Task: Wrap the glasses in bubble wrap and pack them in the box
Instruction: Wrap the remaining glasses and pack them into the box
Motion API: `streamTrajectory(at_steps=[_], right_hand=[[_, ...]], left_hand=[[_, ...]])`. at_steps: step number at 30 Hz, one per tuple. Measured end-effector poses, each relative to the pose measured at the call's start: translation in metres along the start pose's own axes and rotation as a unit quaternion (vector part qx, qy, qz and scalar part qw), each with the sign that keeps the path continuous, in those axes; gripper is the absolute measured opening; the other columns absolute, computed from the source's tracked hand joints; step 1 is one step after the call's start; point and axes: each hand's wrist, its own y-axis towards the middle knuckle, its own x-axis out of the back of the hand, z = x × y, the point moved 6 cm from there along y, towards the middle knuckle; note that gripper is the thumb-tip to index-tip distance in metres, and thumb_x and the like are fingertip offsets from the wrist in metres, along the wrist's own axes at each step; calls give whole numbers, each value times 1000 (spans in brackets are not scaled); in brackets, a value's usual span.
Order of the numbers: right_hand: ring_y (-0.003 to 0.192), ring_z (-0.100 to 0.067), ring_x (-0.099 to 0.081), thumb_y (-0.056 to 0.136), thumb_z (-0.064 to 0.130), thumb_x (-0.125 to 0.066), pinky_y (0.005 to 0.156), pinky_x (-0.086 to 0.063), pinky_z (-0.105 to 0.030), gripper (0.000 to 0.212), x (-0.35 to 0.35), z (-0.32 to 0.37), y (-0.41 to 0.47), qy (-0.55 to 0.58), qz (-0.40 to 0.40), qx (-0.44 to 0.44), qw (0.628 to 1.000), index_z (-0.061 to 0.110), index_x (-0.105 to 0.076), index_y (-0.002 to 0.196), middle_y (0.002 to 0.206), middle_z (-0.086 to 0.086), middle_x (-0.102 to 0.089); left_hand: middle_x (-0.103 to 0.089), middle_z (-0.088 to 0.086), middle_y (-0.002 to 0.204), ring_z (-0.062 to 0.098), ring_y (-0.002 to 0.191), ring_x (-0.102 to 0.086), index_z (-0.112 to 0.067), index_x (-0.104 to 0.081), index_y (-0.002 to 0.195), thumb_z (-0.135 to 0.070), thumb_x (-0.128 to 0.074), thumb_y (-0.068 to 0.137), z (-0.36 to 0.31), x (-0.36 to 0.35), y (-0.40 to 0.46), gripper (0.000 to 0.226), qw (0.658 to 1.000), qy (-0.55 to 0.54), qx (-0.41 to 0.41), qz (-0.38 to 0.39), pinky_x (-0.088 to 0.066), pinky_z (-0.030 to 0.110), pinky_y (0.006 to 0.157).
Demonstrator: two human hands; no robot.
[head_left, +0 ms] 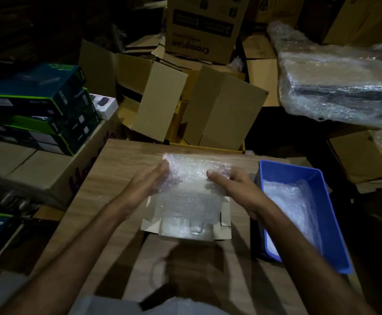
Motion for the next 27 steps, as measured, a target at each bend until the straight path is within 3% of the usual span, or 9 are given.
streamTrajectory(at_steps=[3, 6, 8, 10, 13, 16, 20, 24, 27], right_hand=[[89, 1, -73, 98, 39, -64, 74, -55, -21, 22, -11, -8, 1, 76, -70, -32, 994, 19, -71, 102, 93, 10, -78], [94, -5, -74, 91, 38, -72, 73, -59, -25, 44, -21, -29, -5, 121, -71, -69, 988, 20, -58, 129, 112, -1, -75], [91, -7, -75, 88, 20, -78, 69, -61, -26, 61, -23, -38, -16, 142, -68, -61, 986, 24, -44, 139, 112, -1, -71], [98, -13, -75, 86, 7, -78, 73, -63, -32, 79, -25, -45, -21, 139, -67, -8, 988, 31, -35, 148, 119, -4, -70], [115, -19, -69, 83, -1, -79, 85, -61, -37, 85, -24, -41, -22, 140, -37, 50, 988, 31, -39, 151, 132, -1, -65], [122, -18, -63, 73, 0, -88, 92, -59, -30, 76, -21, -43, -25, 58, 14, 57, 997, 22, -57, 139, 137, 2, -58], [108, -9, -57, 71, 15, -91, 93, -56, -22, 63, -18, -42, -21, -165, -35, 60, 984, 33, -67, 127, 116, 7, -55], [106, -4, -48, 82, 30, -83, 89, -48, -21, 21, -17, -33, -15, -253, -46, 111, 960, 32, -76, 102, 108, 8, -48], [121, -5, -50, 85, 36, -80, 95, -50, -24, 18, -3, -35, -15, -169, -30, 50, 984, 24, -74, 97, 127, 6, -49]], left_hand=[[-77, 2, 97, 20, 87, -74, -16, -66, 111, -42, -68, 89, 19, -16, 0, 34, 999, 25, 21, 1, -61, 37, 79], [-69, -3, 77, 22, 75, -65, -18, -64, 91, -43, -67, 93, 29, -11, 0, 25, 994, 20, 8, -105, -55, 34, 69], [-72, -3, 114, 21, 108, -68, -25, -61, 120, -41, -63, 97, 35, -11, 2, 28, 993, -19, 6, -118, -57, 38, 87], [-47, -1, 153, 21, 137, -48, -34, -37, 149, -40, -62, 98, 38, -9, 3, 57, 992, 15, 13, -128, -48, 41, 104], [-38, -1, 157, 15, 133, -49, -44, -15, 157, -35, -61, 99, 33, -7, 3, 75, 990, 14, 13, -136, -51, 39, 100], [-56, -8, 135, 0, 101, -67, -36, -44, 149, -24, -65, 96, 27, -8, -2, 58, 996, -63, 34, -56, -57, 17, 72], [-58, -4, 135, 15, 115, -66, -30, -61, 133, -4, -91, 67, 34, -10, -10, 77, 996, 55, 24, 64, -60, 27, 83], [-37, -13, 139, 5, 128, -43, -32, -74, 101, -30, -83, 81, 26, -13, -9, 22, 949, 307, -73, -22, -51, 16, 86], [-45, -20, 144, -1, 129, -44, -36, -72, 100, -36, -74, 89, 17, -11, -10, 11, 957, 274, -87, -25, -52, 23, 90]])
